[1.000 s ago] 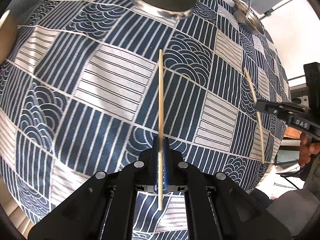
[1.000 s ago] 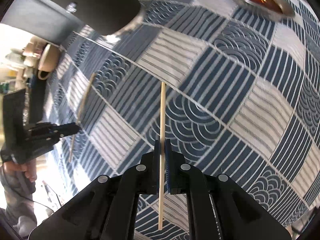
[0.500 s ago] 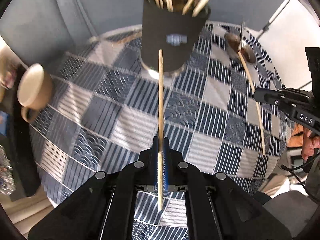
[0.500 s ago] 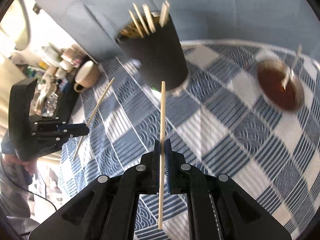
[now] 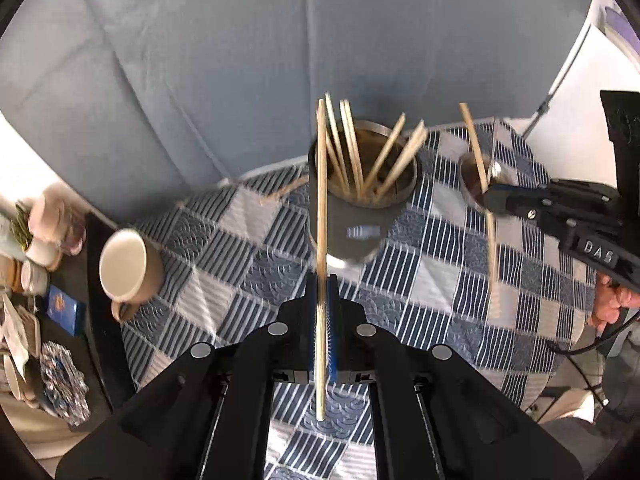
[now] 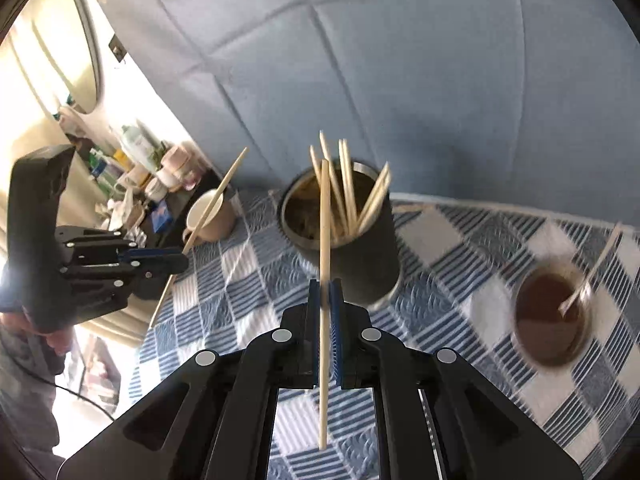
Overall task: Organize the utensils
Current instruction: 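Lift both held chopsticks and carry them up over the black holder, then lower both chopsticks into the holder and open both grippers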
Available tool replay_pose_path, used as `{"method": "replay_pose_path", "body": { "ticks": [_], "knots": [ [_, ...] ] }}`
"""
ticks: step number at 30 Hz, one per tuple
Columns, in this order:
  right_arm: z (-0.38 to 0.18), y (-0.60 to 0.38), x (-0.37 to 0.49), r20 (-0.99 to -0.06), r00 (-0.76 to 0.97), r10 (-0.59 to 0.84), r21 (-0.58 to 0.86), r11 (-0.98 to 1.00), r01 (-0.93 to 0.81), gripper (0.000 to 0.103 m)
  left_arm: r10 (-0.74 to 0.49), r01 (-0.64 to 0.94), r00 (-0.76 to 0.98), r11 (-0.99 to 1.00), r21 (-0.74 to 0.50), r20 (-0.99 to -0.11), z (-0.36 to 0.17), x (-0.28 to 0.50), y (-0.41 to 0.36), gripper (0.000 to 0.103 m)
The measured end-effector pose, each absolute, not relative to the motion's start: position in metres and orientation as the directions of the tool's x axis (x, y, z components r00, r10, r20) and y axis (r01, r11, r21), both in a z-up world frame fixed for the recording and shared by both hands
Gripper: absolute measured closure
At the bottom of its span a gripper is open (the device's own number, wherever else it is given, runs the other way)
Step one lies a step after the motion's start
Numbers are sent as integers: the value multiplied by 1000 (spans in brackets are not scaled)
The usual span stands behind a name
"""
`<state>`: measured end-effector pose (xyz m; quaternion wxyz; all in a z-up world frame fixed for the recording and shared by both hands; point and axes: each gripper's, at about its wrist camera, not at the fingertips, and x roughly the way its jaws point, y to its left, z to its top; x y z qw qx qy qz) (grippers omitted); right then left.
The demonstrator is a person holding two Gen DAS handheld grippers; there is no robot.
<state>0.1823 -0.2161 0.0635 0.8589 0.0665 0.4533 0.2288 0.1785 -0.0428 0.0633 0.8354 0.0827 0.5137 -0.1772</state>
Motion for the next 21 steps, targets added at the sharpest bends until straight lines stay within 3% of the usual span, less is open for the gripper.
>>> {"method": "replay_pose_path", "body": {
  "ticks": [12,21],
  "knots": [
    [107,-216,242,-669,553,497,330,865,-377,98,-387,431,501,887,-165,-774,104,250,-66,98],
    [111,-212,275,-658,566,498,334,866,-373,98,-483,481,554,850,-212,-678,81,283,-77,98]
  ]
}}
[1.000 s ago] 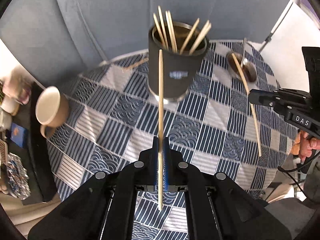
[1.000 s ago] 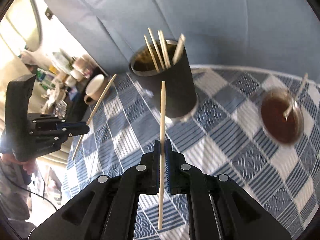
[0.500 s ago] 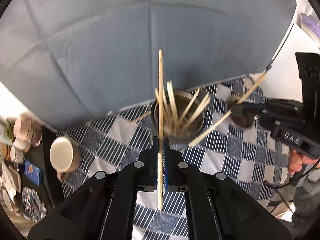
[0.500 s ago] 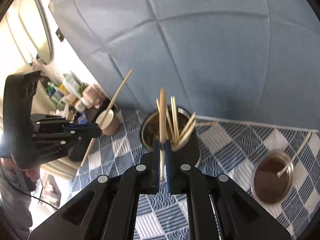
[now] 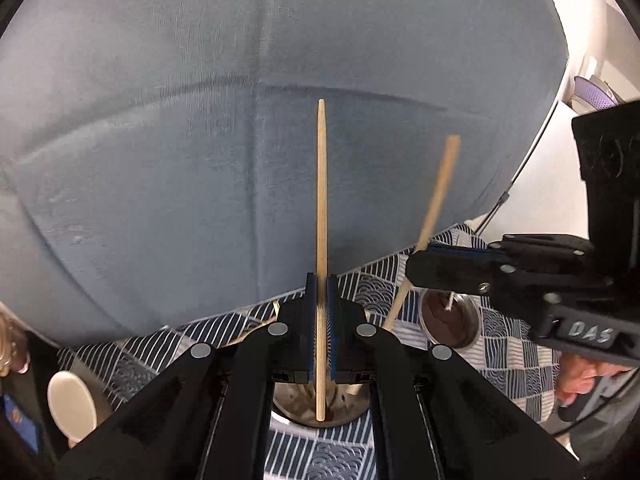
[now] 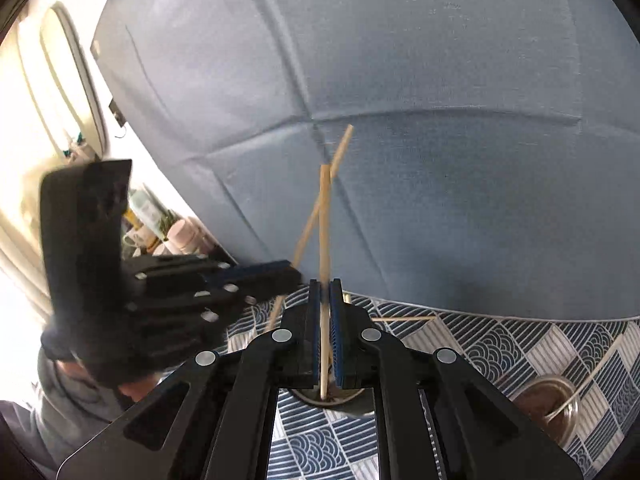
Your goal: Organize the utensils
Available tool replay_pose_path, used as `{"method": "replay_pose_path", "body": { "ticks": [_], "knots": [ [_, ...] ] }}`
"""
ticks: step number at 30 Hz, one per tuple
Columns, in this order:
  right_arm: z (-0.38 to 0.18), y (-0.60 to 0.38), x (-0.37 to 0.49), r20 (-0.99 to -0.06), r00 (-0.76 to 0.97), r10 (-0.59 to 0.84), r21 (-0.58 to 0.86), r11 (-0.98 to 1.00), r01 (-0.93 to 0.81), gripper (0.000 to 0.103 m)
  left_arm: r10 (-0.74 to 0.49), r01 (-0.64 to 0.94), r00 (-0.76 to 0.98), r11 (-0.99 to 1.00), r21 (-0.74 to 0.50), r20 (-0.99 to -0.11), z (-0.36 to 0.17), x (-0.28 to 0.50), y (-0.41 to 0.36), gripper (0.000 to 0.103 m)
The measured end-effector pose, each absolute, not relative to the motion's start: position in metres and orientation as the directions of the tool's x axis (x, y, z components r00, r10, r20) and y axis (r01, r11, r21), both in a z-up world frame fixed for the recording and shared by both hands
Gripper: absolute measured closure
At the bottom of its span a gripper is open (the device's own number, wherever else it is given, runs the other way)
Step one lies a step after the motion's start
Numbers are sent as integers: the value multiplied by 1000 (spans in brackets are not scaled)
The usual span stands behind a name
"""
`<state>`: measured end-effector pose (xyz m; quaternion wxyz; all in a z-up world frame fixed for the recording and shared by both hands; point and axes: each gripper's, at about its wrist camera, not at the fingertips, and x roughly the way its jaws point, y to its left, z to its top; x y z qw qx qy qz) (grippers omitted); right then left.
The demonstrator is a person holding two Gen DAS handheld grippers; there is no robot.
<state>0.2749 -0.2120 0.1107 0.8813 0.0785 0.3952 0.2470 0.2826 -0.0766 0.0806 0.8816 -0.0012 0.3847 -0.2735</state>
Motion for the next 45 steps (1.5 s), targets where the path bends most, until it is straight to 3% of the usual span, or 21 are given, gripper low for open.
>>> {"method": "replay_pose_path", "body": {
  "ticks": [12,14,15,22,24,25,28,30,32,45],
  "knots": [
    [60,-202,281,-727,503,468,333,880,-338,98,-560,523,606,816,-247,-566,26,266,-70,97],
    [58,-205,279,-728,511,457,327,887,-327,95,-552,512,618,823,-246,-559,22,261,-67,83],
    [59,-207,277,-722,520,456,327,888,-324,95,-542,503,626,830,-241,-561,19,258,-66,69],
    [68,-221,268,-707,543,452,344,892,-295,93,-522,463,649,848,-257,-554,20,242,-49,43],
    [71,-223,262,-702,556,445,343,896,-284,79,-502,450,661,860,-241,-558,25,236,-46,33],
    [74,-224,257,-694,568,442,341,897,-281,66,-492,450,670,865,-224,-556,29,232,-45,27],
    [82,-220,243,-682,599,420,296,907,-299,53,-465,448,690,876,-179,-555,39,212,-42,12],
    [88,-215,235,-687,627,368,231,928,-293,40,-444,440,711,886,-148,-545,44,204,-42,7],
    [95,-212,226,-676,665,316,177,946,-270,18,-403,413,740,904,-110,-538,52,192,-33,6],
    [110,-214,154,-572,793,210,90,977,-194,8,-170,193,790,981,-25,-589,64,128,2,6]
  ]
}}
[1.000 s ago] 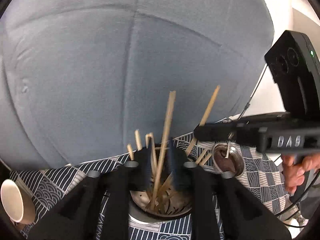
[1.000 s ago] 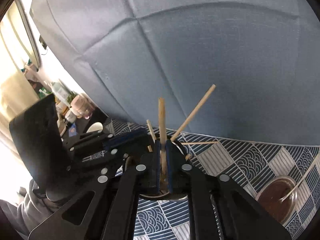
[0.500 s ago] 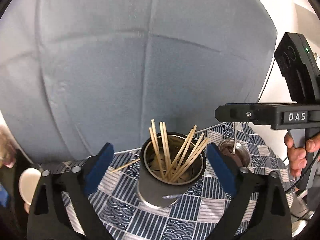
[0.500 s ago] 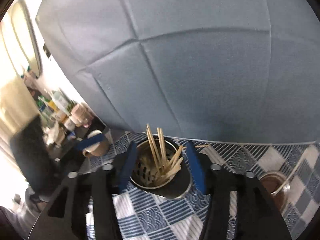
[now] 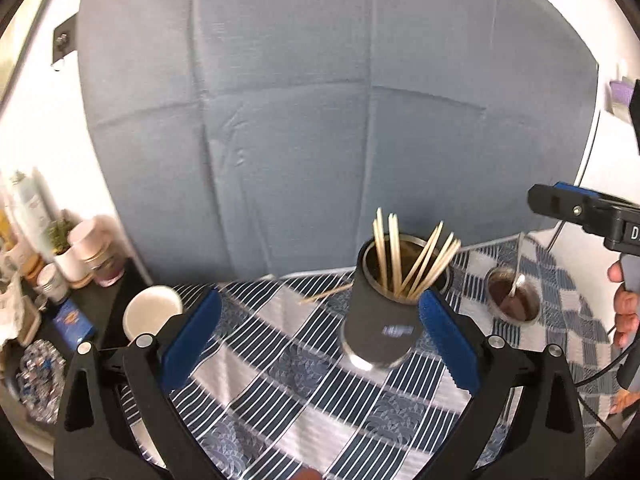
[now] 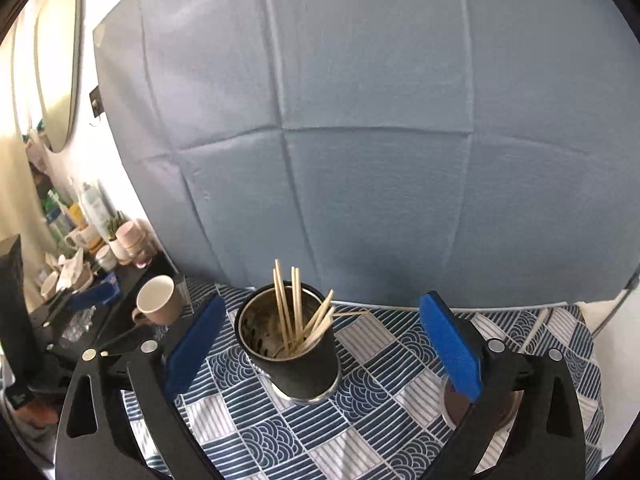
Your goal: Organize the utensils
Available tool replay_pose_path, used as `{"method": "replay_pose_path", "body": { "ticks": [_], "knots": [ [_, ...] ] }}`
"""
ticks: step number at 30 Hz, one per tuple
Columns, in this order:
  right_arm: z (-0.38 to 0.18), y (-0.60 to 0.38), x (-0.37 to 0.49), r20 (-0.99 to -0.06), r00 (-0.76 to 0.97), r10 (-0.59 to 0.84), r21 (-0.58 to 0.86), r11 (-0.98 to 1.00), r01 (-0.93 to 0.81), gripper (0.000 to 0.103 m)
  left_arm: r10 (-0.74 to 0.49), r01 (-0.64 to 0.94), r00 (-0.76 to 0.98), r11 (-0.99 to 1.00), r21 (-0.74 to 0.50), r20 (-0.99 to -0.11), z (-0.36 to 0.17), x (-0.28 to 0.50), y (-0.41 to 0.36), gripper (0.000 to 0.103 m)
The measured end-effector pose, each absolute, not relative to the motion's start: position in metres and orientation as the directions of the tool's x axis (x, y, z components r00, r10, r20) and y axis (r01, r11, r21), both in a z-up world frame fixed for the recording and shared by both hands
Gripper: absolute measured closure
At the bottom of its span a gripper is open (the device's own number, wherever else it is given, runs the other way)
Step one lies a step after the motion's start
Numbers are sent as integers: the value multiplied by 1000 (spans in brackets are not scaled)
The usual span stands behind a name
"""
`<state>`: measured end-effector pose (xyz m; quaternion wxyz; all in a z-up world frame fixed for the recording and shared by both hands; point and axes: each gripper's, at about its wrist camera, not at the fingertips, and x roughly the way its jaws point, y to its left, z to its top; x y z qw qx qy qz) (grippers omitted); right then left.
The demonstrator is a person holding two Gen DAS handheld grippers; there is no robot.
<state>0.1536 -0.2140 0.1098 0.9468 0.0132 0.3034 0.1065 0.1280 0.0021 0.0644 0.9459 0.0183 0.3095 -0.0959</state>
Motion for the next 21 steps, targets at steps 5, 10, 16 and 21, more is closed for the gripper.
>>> {"method": "replay_pose_path", "body": {
  "ticks": [5,10,16,21],
  "knots": [
    [87,-204,113,-621,745,242,62,963,-261,8,-82,111,799,994,12,-595,56,92,7,6],
    [64,-203,78,-668,699,256,93,960,-263,8,-28,108,727,991,74,-686,36,66,2,6],
    [44,-205,50,-705,663,253,117,963,-242,8,-20,70,691,997,39,-723,28,35,1,6],
    [46,-216,26,-684,697,213,134,977,-167,8,-62,121,714,992,35,-698,33,14,-13,6]
  ]
}}
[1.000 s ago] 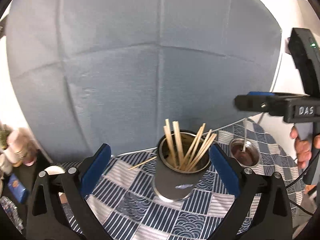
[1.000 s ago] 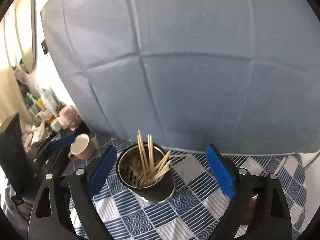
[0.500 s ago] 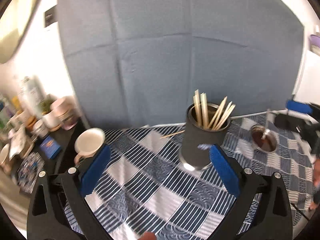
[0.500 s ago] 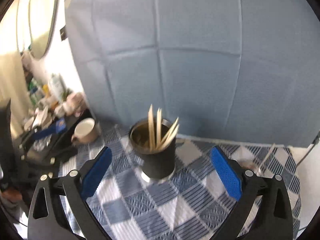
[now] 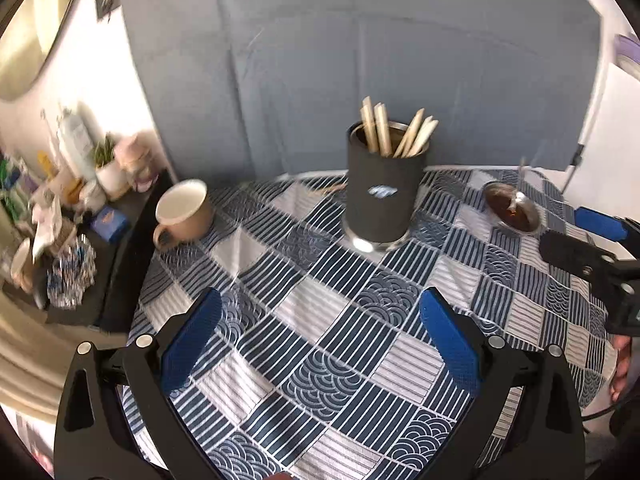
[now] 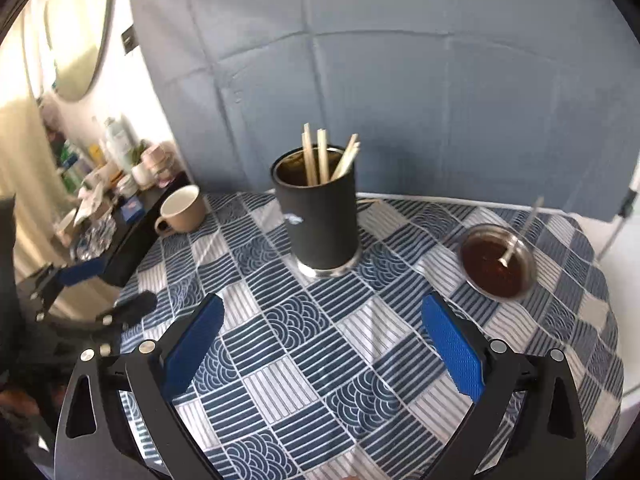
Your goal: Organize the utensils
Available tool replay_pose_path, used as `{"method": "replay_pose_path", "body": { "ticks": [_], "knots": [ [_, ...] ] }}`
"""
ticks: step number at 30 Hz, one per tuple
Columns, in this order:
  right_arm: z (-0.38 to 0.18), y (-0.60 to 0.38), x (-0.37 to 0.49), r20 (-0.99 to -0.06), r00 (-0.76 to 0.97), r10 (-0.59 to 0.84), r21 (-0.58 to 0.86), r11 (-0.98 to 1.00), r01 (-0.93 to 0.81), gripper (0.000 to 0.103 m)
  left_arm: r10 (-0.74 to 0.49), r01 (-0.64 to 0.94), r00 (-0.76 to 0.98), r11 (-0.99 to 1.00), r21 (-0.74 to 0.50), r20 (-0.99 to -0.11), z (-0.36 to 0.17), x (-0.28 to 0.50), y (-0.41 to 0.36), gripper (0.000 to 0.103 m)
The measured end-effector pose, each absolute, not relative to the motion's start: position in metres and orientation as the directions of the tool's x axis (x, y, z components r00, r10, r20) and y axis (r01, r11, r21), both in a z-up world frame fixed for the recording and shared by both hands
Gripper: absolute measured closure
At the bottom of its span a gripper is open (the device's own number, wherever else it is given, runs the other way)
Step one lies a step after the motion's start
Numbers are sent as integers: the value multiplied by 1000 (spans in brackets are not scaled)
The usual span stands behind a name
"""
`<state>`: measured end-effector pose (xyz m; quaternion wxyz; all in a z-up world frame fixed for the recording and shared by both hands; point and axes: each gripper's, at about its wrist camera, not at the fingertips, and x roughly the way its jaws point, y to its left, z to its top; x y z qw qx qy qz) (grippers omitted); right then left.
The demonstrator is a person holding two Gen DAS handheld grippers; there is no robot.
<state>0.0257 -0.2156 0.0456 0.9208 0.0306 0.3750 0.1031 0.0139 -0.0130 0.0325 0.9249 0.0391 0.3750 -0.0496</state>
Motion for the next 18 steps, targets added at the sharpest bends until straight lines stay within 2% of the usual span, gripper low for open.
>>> {"method": "replay_pose_path", "body": {
  "ticks": [4,8,10,18],
  "knots": [
    [51,-223,15,-686,704,184,152,982,-109,8,-86,121,747,993,8,-660,42,-1,-16,6],
    [52,-219,5,-685,713,148,111,989,-98,8,-71,115,773,993,29,-630,46,-11,-19,6],
    [48,-215,1,-693,705,152,107,988,-108,8,-100,135,768,991,7,-633,46,-11,-18,6],
    [44,-199,-7,-691,706,155,61,986,-158,8,-93,111,731,994,-17,-676,34,-14,-9,6]
  ]
}}
